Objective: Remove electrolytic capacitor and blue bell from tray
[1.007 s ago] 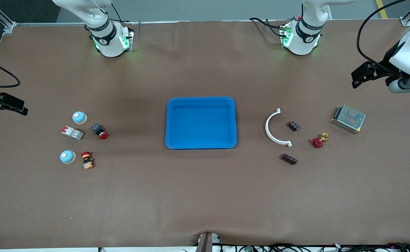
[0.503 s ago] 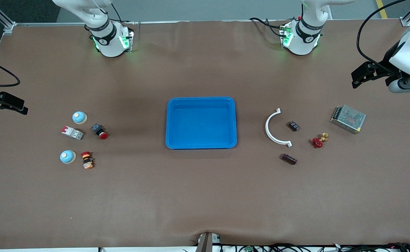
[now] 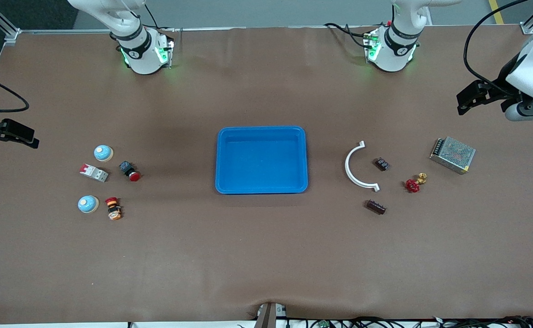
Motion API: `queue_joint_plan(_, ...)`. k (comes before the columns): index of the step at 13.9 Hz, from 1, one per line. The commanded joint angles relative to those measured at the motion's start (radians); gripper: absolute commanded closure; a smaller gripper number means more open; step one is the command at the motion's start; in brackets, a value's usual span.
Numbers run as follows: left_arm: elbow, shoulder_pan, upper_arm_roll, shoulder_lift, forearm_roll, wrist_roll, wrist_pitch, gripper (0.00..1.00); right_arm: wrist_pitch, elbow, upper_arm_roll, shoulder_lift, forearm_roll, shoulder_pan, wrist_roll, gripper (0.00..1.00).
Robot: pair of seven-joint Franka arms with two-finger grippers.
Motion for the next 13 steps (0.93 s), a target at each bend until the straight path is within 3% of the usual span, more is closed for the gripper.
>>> queue_joint_plan(1,-0.008,-0.001,0.002,-0.011,-0.016,0.016,0.001,0.0,-0.007,0.006,-0.006,-0.012,0.0,0.01,0.016,0.0)
queue_joint_plan(13,-0.002,-0.001,0.0,-0.015,-0.015,0.021,-0.002,0.0,-0.07,0.027,-0.013,-0.064,0.003,0.009,0.089,0.0)
